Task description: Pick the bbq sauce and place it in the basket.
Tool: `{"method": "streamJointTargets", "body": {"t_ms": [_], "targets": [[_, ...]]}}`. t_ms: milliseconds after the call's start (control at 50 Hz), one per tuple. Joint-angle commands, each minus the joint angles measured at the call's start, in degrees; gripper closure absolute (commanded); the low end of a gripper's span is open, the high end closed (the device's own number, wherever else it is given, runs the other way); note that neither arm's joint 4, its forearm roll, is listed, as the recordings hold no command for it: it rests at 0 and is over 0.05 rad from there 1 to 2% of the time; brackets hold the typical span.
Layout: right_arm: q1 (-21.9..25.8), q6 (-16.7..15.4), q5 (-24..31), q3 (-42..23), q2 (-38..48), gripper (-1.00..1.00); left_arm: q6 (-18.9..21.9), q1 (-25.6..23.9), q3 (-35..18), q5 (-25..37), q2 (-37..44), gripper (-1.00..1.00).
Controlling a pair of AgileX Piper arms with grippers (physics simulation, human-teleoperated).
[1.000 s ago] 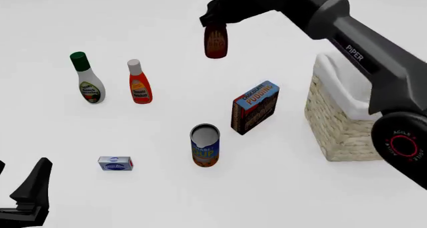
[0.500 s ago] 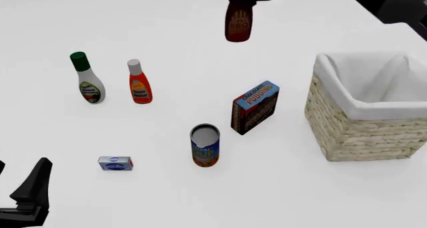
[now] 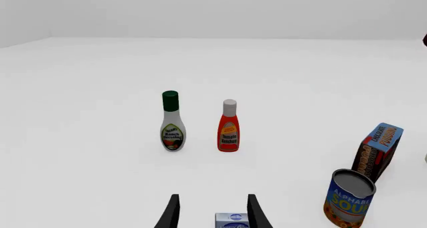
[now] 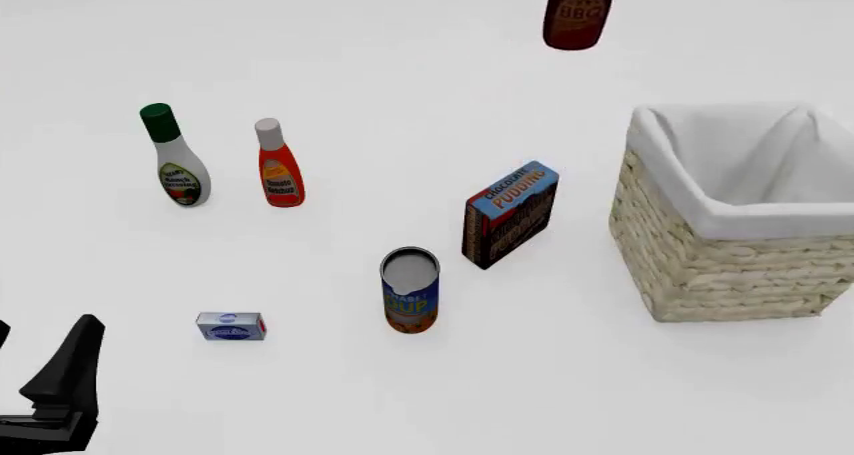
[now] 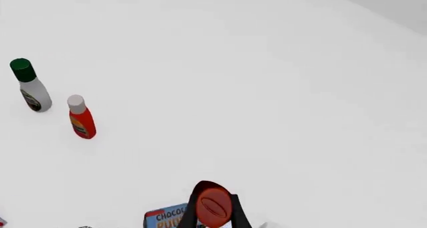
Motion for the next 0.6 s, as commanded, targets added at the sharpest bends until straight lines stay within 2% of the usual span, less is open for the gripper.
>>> {"method": "streamJointTargets", "body": {"t_ms": [20,600], "targets": [[-4.75,0.37,0.26,3.43,-5.88,1.0,0.0,0.0,0.0,0.0,0.0,-1.0],[-15.88,0.99,-0.28,12.92,-16.48,1.0,-0.01,0.0,0.0,0.0,0.01,-1.0]]}}
